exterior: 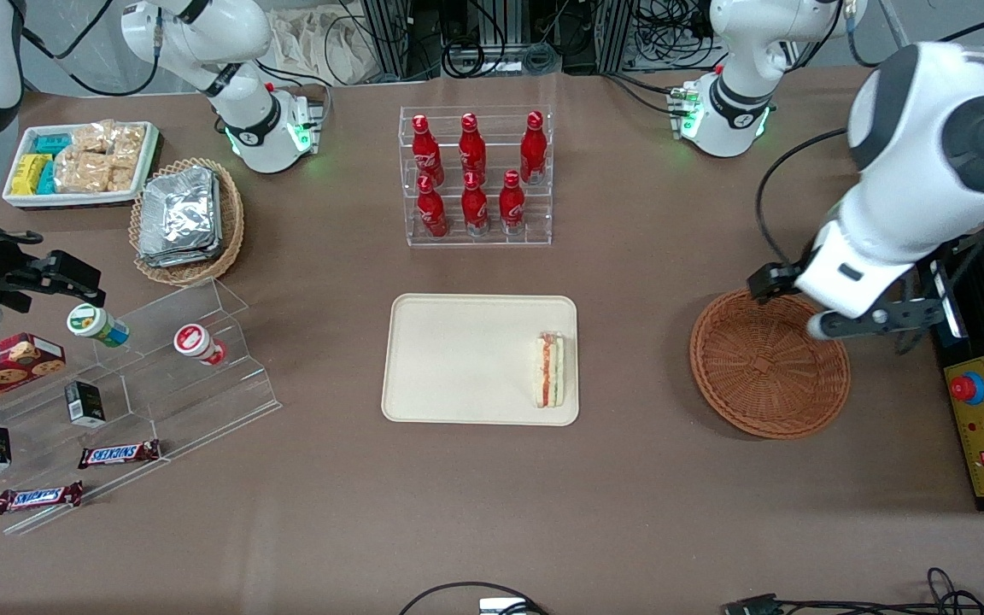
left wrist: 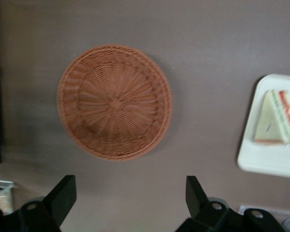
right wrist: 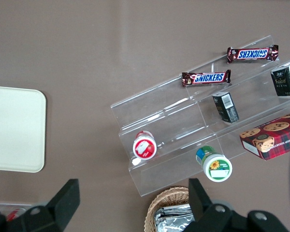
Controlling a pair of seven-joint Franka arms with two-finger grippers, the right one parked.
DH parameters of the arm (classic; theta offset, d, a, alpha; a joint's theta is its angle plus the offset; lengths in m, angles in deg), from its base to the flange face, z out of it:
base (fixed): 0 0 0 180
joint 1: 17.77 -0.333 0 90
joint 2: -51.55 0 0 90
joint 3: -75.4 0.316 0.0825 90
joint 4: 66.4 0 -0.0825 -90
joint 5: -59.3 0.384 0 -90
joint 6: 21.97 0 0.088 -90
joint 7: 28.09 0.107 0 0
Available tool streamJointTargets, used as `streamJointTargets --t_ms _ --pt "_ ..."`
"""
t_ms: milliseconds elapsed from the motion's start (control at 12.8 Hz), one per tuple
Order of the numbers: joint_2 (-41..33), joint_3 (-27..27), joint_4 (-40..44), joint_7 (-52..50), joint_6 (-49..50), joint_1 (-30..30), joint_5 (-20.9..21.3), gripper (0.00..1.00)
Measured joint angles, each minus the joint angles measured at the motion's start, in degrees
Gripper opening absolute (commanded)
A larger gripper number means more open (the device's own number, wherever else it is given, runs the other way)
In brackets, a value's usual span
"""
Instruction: Place sandwich from basket to tray
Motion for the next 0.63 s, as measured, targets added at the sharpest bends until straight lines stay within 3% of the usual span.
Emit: streamJointTargets --t_ms 314,627 --pt "-2.55 6.66 -0.22 12.78 2.59 0.71 -0.44 1.0" --pt "-2.89 8.94 0.58 18.34 3.06 0.45 -0.47 1.0"
